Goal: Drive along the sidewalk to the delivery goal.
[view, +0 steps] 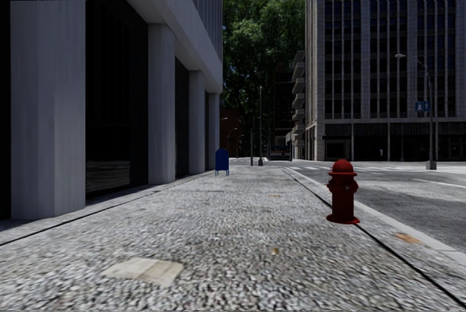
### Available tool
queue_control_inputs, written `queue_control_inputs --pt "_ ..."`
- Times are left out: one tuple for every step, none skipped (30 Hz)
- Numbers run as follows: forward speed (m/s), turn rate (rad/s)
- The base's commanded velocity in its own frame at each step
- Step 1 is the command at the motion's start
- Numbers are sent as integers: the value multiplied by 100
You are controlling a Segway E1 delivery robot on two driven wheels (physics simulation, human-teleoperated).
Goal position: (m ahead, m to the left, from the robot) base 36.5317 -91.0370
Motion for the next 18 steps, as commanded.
queue_control_inputs --pt "200 0" --pt "200 0" --pt "200 0" --pt "200 0" --pt "200 -10" --pt "200 -35" --pt "200 -35" --pt "200 -50" --pt "200 -53" --pt "200 -53" --pt "200 -53" --pt "200 -49" --pt "200 -31" --pt "200 -17" --pt "200 -17" --pt "200 -8" --pt "200 0" --pt "200 0"
